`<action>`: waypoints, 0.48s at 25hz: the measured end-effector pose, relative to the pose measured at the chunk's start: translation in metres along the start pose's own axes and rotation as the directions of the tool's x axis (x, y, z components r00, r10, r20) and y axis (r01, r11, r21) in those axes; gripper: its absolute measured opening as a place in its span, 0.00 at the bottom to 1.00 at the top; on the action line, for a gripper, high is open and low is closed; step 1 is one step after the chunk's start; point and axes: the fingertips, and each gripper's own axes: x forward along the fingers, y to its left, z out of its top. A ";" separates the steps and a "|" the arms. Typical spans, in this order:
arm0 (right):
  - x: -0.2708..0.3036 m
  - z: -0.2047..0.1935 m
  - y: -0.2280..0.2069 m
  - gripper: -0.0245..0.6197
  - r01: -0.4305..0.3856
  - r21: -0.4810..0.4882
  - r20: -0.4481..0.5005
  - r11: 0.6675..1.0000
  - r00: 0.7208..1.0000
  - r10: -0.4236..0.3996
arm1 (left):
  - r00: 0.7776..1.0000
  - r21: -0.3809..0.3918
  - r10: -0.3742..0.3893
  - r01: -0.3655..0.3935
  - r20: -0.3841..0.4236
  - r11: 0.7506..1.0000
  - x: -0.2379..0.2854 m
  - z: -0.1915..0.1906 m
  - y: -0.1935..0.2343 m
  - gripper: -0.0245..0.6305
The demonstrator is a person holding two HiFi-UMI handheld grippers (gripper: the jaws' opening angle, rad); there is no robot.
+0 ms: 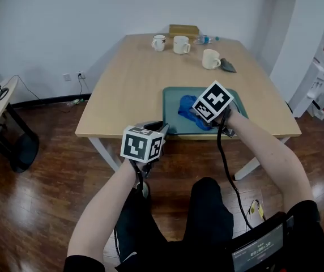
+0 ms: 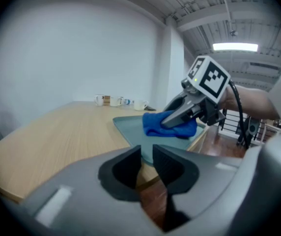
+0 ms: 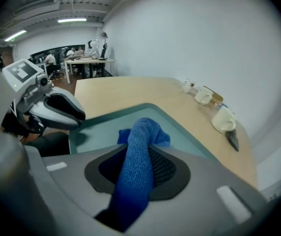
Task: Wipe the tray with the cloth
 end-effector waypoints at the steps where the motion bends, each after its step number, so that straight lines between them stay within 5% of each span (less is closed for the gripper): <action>1: -0.006 -0.014 -0.015 0.21 0.023 0.020 -0.009 1.000 1.000 -0.022 | 1.000 0.000 -0.001 0.001 -0.002 1.000 0.000 0.000 0.000 0.15; 8: -0.051 -0.112 -0.108 0.21 0.178 0.180 -0.082 0.967 0.983 -0.165 | 1.000 0.008 -0.005 0.005 -0.002 1.000 -0.002 -0.001 0.000 0.15; 12: -0.065 -0.138 -0.121 0.21 0.156 0.270 -0.031 0.950 0.988 -0.153 | 1.000 0.015 -0.009 0.009 -0.001 1.000 -0.002 0.000 -0.001 0.15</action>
